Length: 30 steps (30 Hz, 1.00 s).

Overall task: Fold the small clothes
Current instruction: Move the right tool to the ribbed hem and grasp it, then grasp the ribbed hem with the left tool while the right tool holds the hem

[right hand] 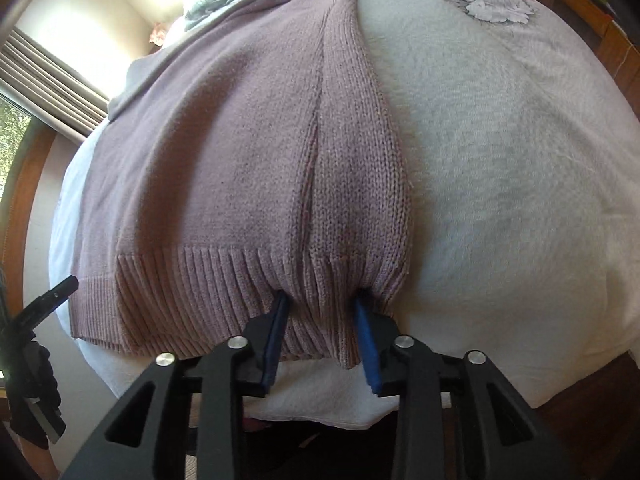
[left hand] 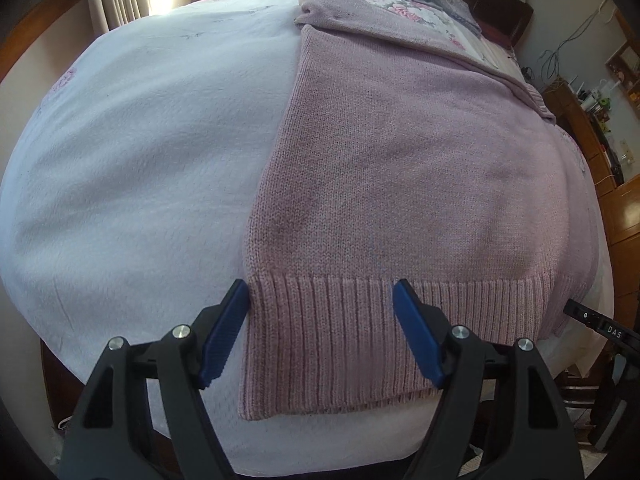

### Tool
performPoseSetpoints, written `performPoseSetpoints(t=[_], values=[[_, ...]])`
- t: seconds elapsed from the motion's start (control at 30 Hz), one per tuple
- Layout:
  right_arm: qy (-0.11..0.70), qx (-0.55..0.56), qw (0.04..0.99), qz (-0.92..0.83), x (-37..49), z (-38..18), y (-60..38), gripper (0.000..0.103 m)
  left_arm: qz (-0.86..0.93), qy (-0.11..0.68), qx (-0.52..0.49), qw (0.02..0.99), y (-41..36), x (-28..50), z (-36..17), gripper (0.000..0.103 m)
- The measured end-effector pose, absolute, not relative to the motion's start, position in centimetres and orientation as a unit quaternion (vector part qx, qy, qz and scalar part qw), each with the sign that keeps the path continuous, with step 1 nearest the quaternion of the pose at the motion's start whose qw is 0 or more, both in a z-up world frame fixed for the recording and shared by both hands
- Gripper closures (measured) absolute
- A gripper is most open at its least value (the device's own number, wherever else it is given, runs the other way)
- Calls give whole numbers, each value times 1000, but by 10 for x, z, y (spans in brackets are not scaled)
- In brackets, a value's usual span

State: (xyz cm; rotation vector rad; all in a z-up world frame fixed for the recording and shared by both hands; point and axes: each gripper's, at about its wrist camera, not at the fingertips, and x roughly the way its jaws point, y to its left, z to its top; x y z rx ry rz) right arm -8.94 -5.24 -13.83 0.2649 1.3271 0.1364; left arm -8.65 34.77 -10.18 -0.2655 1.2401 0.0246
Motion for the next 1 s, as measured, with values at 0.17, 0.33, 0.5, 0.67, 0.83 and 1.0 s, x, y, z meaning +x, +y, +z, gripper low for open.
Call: performPoseSetpoints(t=[0.17, 0.33, 0.5, 0.67, 0.83, 1.0], values=[[584, 190, 782, 109, -104, -109, -86, 95, 4, 577, -130, 806, 350, -88, -99, 29], [548, 250, 792, 100, -115, -78, -146, 95, -6, 578, -140, 804, 350, -88, -97, 28], [591, 256, 758, 104, -107, -112, -145, 95, -13, 588, -128, 798, 343, -88, -104, 27], [615, 225, 750, 96, -105, -130, -135, 94, -24, 591, -154, 791, 347, -91, -106, 24], [597, 224, 763, 107, -95, -111, -142, 72, -36, 586, -172, 791, 352, -95, -105, 24], [593, 189, 775, 109, -89, -104, -136, 54, -24, 597, -173, 783, 361, -103, -110, 24]])
